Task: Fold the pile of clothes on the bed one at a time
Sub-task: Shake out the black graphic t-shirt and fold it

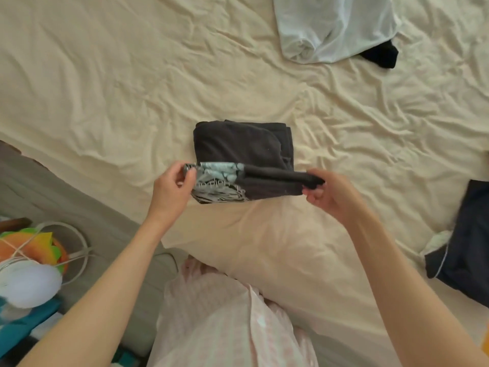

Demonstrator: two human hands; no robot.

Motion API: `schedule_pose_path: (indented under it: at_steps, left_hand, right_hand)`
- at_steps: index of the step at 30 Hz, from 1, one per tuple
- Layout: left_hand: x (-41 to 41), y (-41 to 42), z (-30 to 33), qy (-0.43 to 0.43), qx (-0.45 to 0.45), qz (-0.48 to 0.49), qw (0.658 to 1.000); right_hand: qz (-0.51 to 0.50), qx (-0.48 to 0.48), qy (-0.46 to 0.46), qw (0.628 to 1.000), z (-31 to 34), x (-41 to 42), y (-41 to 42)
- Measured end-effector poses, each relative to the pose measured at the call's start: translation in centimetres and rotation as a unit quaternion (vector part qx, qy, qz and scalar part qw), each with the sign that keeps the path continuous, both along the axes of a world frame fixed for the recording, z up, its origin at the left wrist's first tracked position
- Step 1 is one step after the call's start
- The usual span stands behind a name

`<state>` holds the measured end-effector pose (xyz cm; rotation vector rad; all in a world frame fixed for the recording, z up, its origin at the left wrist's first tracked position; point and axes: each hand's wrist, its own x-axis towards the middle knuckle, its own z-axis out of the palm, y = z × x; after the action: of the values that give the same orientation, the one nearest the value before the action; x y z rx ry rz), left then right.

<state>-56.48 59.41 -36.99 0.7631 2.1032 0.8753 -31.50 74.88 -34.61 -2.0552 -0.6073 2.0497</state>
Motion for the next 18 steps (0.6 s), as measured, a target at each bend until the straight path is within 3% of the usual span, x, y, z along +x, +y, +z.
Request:
schedule_pose_path:
  at_steps: [6,9,11,12,13,15,16,18]
  left_hand:
    - [-2.7,6.6,-3.8,0.095,0.021,0.020,0.995]
    - [-3.6,8.6,-6.0,0.106,-0.043,0.024,0.993]
    - [-3.7,9.0,-6.7,0.119,-0.098,0.046,0.987]
    - [-3.4,8.9,-6.7,0.136,-0.114,0.053,0.983]
    - [-2.9,8.6,-6.6,0.175,-0.108,0.047,0.978]
    - [-1.0,7.7,-6.2,0.272,-0.051,-0.025,0.961]
    - [0.1,7.2,-6.1,0.304,-0.028,-0.082,0.949]
    - [1.8,6.5,-6.7,0.326,-0.032,-0.195,0.925]
  right_hand:
    - [0.031,0.034,-0.018,0.999,-2.2,-4.9,6.3]
    - [0.047,0.053,-0.018,0.997,-4.1,-6.4,7.8]
    - [0.110,0.135,-0.086,0.981,-5.5,-7.3,7.2]
    - [0.157,0.214,-0.146,0.953,-6.2,-7.5,6.3]
    - [0.218,0.320,-0.207,0.899,-6.5,-7.8,5.1]
    - [0.351,0.509,-0.250,0.745,-7.2,-8.2,2.2]
    - [0.406,0.557,-0.245,0.682,-7.9,-8.3,1.1]
    - [0.494,0.570,-0.236,0.613,-9.6,-8.2,-0.1]
